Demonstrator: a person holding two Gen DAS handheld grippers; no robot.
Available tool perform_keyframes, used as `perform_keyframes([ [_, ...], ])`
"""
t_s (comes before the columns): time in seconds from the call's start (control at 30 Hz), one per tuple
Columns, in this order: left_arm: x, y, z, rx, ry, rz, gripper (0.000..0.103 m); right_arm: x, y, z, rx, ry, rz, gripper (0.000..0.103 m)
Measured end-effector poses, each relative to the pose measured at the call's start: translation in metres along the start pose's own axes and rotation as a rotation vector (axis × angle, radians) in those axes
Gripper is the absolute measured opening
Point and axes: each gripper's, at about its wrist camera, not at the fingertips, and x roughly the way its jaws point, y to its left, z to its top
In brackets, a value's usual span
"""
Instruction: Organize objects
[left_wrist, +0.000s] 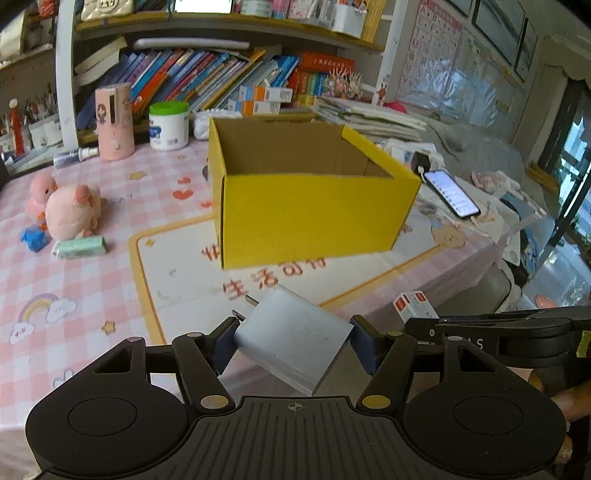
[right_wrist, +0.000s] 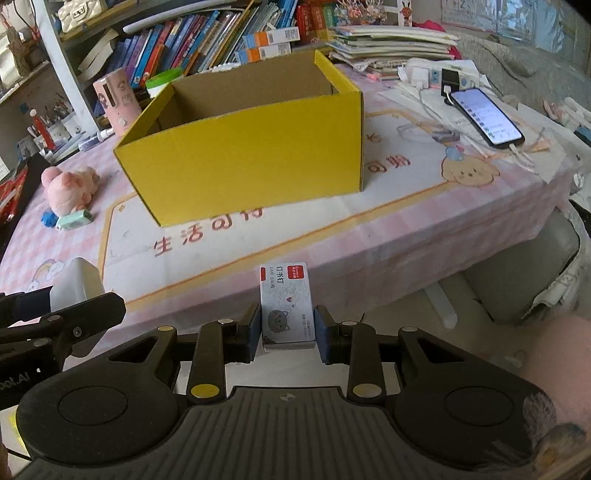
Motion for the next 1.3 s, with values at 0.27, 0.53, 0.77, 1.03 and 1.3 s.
perform_keyframes([
  [0.27, 0.000, -0.005, 0.033, 0.037, -0.110, 0.007, 0.064, -0.006, -0.002, 0.036, -0.026, -0.127, 0.027, 0.028],
  [0.53, 0.021, -0.011, 0.083, 0.082, -0.205, 0.032, 0.064, -0.007, -0.006, 0.099, -0.054, -0.267, 0.058, 0.028],
  [0.77, 0.063, -0.013, 0.112, 0.083, -0.192, 0.086, 0.065, 0.026, -0.012, 0.150, -0.103, -0.272, 0.063, 0.028],
  [1.03, 0.113, -0.012, 0.126, 0.093, -0.119, 0.146, 0.065, 0.084, -0.007, 0.189, -0.207, -0.193, 0.084, 0.028],
  [1.3, 0.145, -0.009, 0.123, 0.098, -0.037, 0.185, 0.065, 0.140, 0.007, 0.212, -0.352, -0.058, 0.095, 0.028],
])
